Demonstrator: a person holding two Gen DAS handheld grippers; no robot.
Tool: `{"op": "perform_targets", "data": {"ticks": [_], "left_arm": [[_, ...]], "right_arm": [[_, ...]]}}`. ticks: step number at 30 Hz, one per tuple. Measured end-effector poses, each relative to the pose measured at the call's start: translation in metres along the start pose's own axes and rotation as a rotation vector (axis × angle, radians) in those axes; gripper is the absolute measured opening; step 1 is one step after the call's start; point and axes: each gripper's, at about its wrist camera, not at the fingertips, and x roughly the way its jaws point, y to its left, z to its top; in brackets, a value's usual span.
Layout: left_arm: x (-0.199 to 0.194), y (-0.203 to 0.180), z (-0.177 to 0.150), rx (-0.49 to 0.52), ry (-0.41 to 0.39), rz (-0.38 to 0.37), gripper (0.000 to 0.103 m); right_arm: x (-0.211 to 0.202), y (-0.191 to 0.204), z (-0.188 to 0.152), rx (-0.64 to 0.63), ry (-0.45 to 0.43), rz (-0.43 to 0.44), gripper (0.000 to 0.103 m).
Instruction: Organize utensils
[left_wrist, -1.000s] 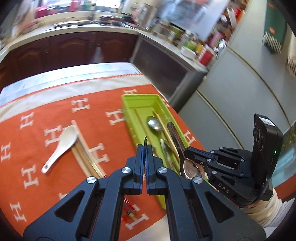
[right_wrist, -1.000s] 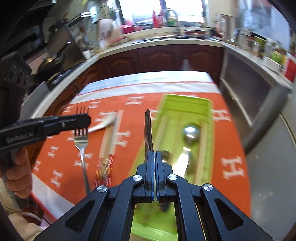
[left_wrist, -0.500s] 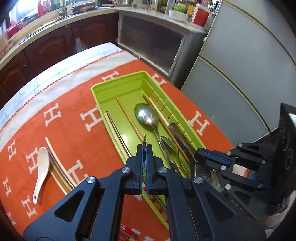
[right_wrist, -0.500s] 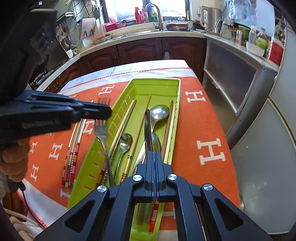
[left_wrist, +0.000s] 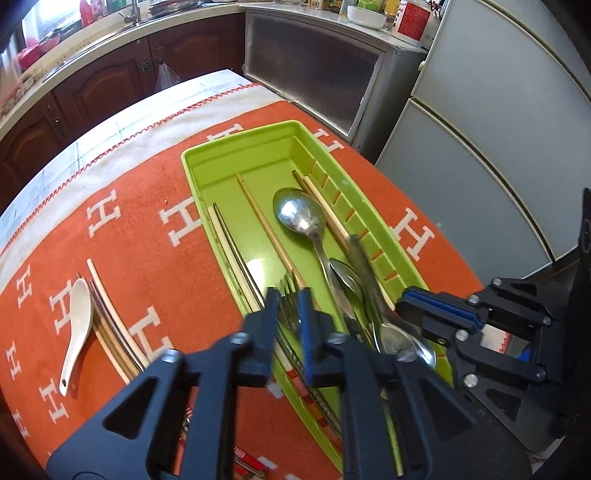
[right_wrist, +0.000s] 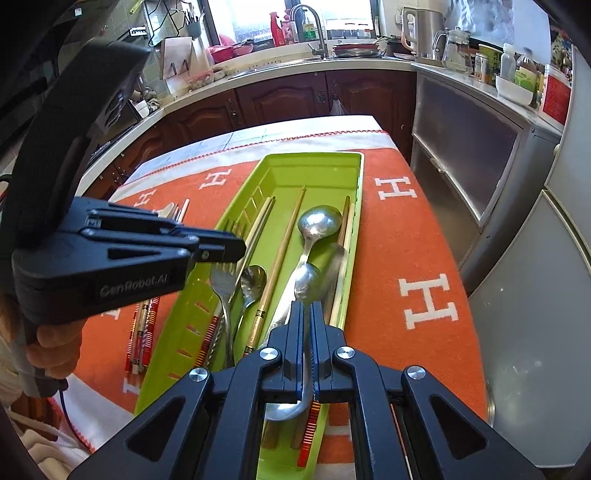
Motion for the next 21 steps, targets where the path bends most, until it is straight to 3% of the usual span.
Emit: {"op": "perform_targets", "data": {"ticks": [1, 3, 11, 21], "left_arm": [[-0.004, -0.001, -0.001, 0.000, -0.012, 0.003, 0.030], [-0.013, -0.003, -0.003, 0.002, -0.038, 0.015, 0.035], [-0.041, 0.006, -0.018, -0.048, -0.066, 0.044, 0.035], [-0.089, 0.043, -0.059, -0.196, -0.094, 0.090, 0.035]], "right_arm": [[-0.001, 0.001, 0.000, -0.001, -0.001, 0.001, 0.002], [-0.002, 0.004, 0.001, -0.006, -0.005, 0.005, 0.002], [-0.010, 0.014, 0.001, -0.021, -0.010, 0.017, 0.002], [-0.021, 0.036, 0.004, -0.045, 0.004, 0.066, 0.005]]}}
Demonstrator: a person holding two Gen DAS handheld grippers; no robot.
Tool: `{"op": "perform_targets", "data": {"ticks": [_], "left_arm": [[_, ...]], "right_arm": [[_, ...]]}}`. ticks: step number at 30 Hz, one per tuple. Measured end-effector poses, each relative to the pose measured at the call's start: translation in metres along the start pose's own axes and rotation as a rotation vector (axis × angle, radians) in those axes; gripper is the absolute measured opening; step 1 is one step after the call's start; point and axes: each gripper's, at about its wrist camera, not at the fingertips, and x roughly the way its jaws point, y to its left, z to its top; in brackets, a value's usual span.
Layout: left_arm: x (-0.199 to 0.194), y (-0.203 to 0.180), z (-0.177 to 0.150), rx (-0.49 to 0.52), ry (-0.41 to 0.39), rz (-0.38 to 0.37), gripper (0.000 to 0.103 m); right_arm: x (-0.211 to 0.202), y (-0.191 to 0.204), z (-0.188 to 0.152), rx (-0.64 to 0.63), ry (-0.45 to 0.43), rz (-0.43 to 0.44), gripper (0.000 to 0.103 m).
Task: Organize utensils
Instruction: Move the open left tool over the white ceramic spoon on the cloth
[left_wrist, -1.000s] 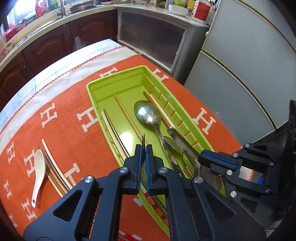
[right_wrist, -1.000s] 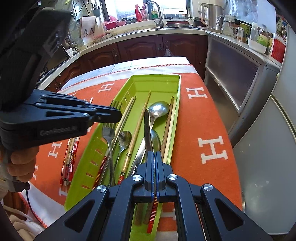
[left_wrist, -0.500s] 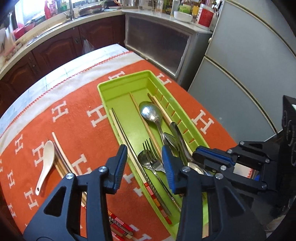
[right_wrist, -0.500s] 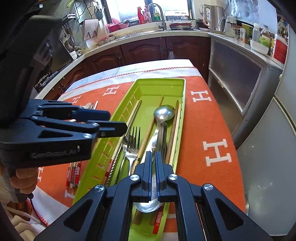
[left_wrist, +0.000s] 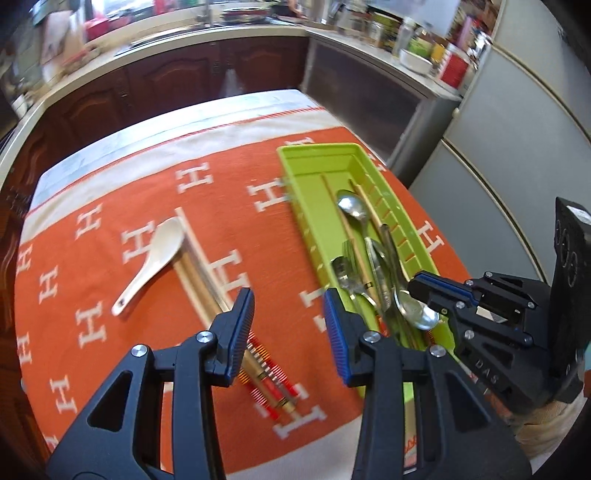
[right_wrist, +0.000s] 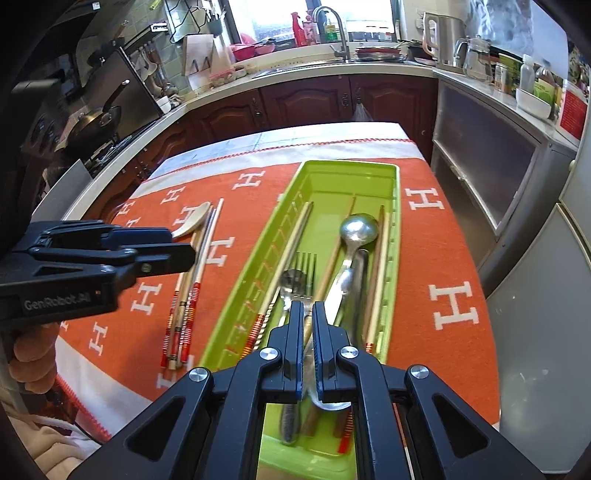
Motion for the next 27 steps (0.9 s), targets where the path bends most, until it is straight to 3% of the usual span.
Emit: {"op": "perform_targets", "data": {"ticks": [5, 12, 18, 27], "left_arm": [[-0.018, 0.027, -0.016, -0.069, -0.001, -0.010, 0.035], [-0.035, 0.064, -0.030, -0.120, -0.014, 0.049, 0.037], [-0.039, 0.100, -0.031, -0.160, -0.028, 0.091, 0.041], [-0.006, 0.145, -0.014, -0.145, 0.018, 0.110, 0.041]], "right_arm": [[-0.002, 0.017, 0.003, -0.016, 0.009, 0.036, 0.009], [-0.003, 0.045, 0.011, -0.048, 0.012, 0.090, 0.022], [0.003, 0.073, 0.020, -0.086, 0.038, 0.127, 0.022], [0.028, 0.111, 0.051, -0.116, 0.101, 0.142, 0.022]]}}
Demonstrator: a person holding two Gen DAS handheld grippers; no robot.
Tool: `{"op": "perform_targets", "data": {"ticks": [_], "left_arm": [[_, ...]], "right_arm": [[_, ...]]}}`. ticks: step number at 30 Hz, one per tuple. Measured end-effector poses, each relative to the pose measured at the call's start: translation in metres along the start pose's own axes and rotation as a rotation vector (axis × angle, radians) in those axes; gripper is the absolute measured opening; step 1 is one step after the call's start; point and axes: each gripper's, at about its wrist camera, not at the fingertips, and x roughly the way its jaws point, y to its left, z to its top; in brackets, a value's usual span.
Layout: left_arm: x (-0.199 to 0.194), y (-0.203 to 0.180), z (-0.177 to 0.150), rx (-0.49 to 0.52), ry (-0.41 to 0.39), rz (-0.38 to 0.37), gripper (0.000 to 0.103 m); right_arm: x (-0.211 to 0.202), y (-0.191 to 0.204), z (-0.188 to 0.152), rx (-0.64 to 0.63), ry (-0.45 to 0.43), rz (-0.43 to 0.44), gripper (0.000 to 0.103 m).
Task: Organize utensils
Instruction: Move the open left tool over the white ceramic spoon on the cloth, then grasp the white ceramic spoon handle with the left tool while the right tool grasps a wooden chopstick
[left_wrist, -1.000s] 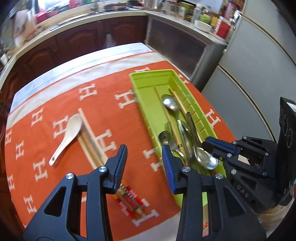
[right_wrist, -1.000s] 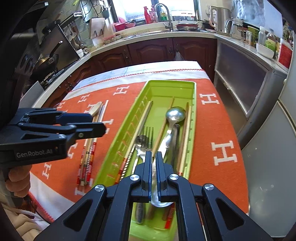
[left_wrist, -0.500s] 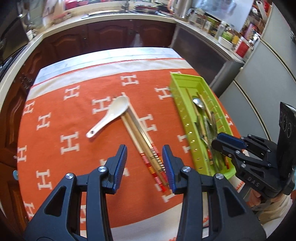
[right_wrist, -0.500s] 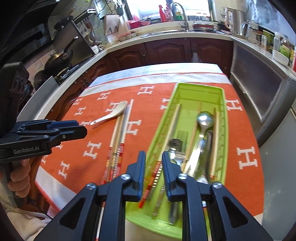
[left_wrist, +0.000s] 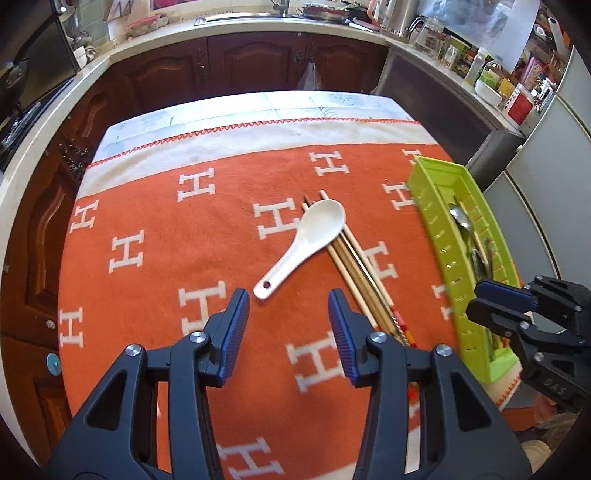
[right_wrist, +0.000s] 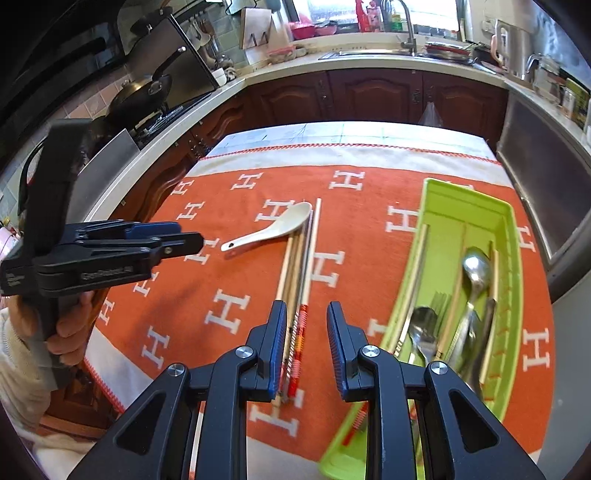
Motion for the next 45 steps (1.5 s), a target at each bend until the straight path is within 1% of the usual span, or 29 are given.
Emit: {"op": "perform_targets", "data": {"ticks": [4, 9, 11, 16, 23, 26, 27, 28, 29, 30, 31, 33, 36, 38, 40, 42, 43, 45], "left_arm": [[0.031, 0.007, 0.013, 0.027, 0.037, -0.018, 0.041], [0.064, 0.007, 0.022, 0.061, 0.076, -0.025, 0.041], [0.077, 0.008, 0.026, 0.063, 0.087, -0.011, 0.041], [0.100, 0.011, 0.034, 0.057, 0.104, -0.015, 0.041], [0.107, 0.005, 0.036, 0.094, 0.095, -0.035, 0.041], [0.106, -0.001, 0.033, 0.133, 0.101, -0.055, 0.041], [0.106, -0.004, 0.030, 0.160, 0.095, -0.036, 0.041], [0.107, -0.012, 0.027, 0.211, 0.079, -0.004, 0.041], [0.105, -0.016, 0.024, 0.237, 0.062, 0.003, 0.036], [0.105, -0.020, 0.023, 0.257, 0.061, -0.018, 0.023], [0.105, -0.023, 0.024, 0.263, 0.069, -0.032, 0.017], [0.105, -0.023, 0.027, 0.252, 0.085, -0.050, 0.017], [0.106, -0.020, 0.031, 0.242, 0.117, -0.118, 0.017], [0.106, -0.019, 0.031, 0.243, 0.126, -0.131, 0.018], [0.108, -0.021, 0.033, 0.244, 0.132, -0.122, 0.018], [0.108, -0.024, 0.032, 0.246, 0.131, -0.096, 0.018], [0.108, -0.027, 0.032, 0.246, 0.124, -0.068, 0.016], [0.106, -0.027, 0.029, 0.230, 0.107, -0.049, 0.012]], "right_arm": [[0.021, 0.004, 0.022, 0.012, 0.039, 0.008, 0.022], [0.051, 0.004, 0.042, 0.039, 0.096, 0.001, 0.022], [0.061, 0.003, 0.046, 0.046, 0.113, -0.008, 0.022], [0.080, -0.001, 0.049, 0.046, 0.143, -0.033, 0.022], [0.097, -0.006, 0.047, 0.048, 0.177, -0.053, 0.022], [0.100, -0.006, 0.047, 0.047, 0.184, -0.054, 0.022], [0.102, -0.006, 0.048, 0.047, 0.186, -0.054, 0.022], [0.102, -0.007, 0.048, 0.047, 0.187, -0.052, 0.022], [0.102, -0.006, 0.047, 0.047, 0.189, -0.050, 0.021], [0.103, -0.006, 0.047, 0.045, 0.191, -0.048, 0.021], [0.103, -0.005, 0.047, 0.044, 0.191, -0.047, 0.021], [0.103, -0.004, 0.047, 0.038, 0.191, -0.045, 0.021], [0.102, -0.003, 0.048, 0.034, 0.189, -0.044, 0.021], [0.101, -0.003, 0.048, 0.033, 0.188, -0.045, 0.021], [0.100, -0.003, 0.048, 0.032, 0.188, -0.049, 0.021], [0.099, -0.003, 0.047, 0.033, 0.186, -0.050, 0.021], [0.098, -0.002, 0.046, 0.034, 0.185, -0.049, 0.021], [0.097, -0.002, 0.046, 0.038, 0.182, -0.044, 0.021]]}}
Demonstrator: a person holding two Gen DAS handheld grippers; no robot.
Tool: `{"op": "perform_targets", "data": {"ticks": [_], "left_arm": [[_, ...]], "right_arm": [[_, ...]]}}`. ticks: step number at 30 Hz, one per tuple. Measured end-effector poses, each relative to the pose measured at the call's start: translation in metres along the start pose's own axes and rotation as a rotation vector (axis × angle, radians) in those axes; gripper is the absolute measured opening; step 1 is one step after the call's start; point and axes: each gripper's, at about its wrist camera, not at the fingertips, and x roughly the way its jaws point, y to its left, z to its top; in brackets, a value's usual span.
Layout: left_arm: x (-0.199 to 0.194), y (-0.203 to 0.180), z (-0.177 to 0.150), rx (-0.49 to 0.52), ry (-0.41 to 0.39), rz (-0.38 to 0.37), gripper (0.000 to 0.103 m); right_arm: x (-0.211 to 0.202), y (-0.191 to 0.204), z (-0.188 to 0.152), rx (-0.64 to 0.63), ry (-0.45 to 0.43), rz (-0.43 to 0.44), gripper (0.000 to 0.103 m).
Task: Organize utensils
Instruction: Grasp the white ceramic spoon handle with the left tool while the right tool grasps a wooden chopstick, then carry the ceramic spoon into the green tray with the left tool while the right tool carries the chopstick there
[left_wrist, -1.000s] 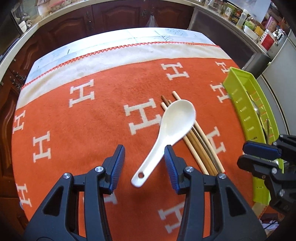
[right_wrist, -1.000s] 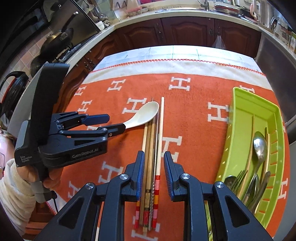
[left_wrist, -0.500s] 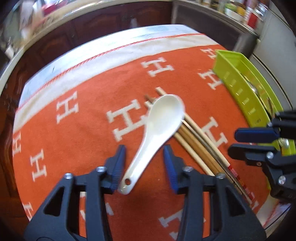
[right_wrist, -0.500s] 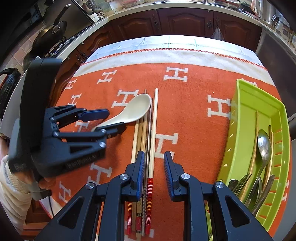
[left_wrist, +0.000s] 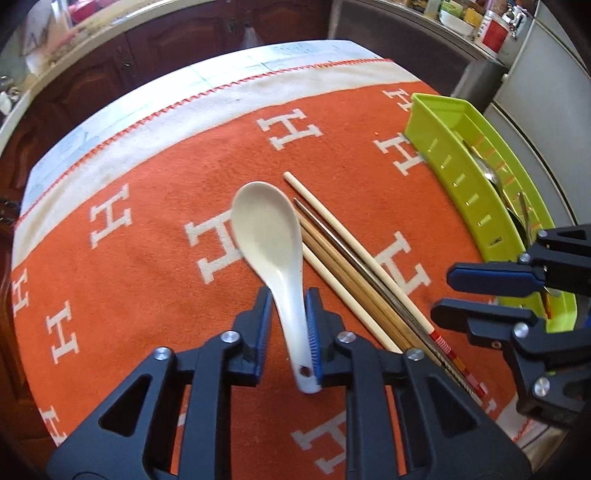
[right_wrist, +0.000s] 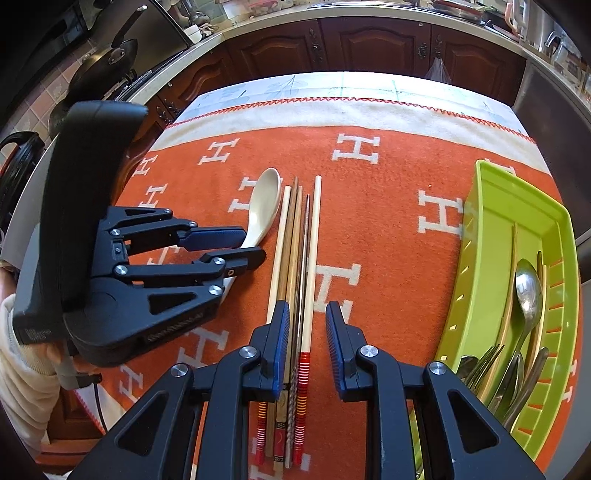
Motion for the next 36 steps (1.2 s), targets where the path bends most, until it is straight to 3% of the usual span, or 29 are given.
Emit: {"op": "perform_targets", "data": {"ticks": [2, 3, 9, 18, 29, 36], "left_arm": [[-0.005, 0.001, -0.004, -0.037, -0.020, 0.003, 0.008], [-0.010, 0.001, -0.007, -0.048, -0.040, 0.004, 0.001], [-0.030, -0.002, -0.020, -0.112, -0.072, 0.010, 0.001], [-0.060, 0.006, -0.043, -0.237, -0.132, -0.050, 0.001], [-0.078, 0.010, -0.062, -0.272, -0.161, -0.106, 0.001], [-0.083, 0.011, -0.065, -0.292, -0.167, -0.123, 0.001]], "right_arm": [[-0.003, 0.000, -0.002, 0.003, -0.007, 0.005, 0.021], [-0.005, -0.001, -0.004, 0.004, -0.012, 0.009, 0.020], [-0.012, -0.006, -0.010, 0.019, -0.018, 0.015, 0.020], [0.005, -0.009, -0.003, 0.023, 0.026, 0.022, 0.017], [0.041, 0.001, 0.003, -0.035, 0.111, -0.058, 0.009], [0.047, 0.019, 0.006, -0.119, 0.107, -0.168, 0.006]]}}
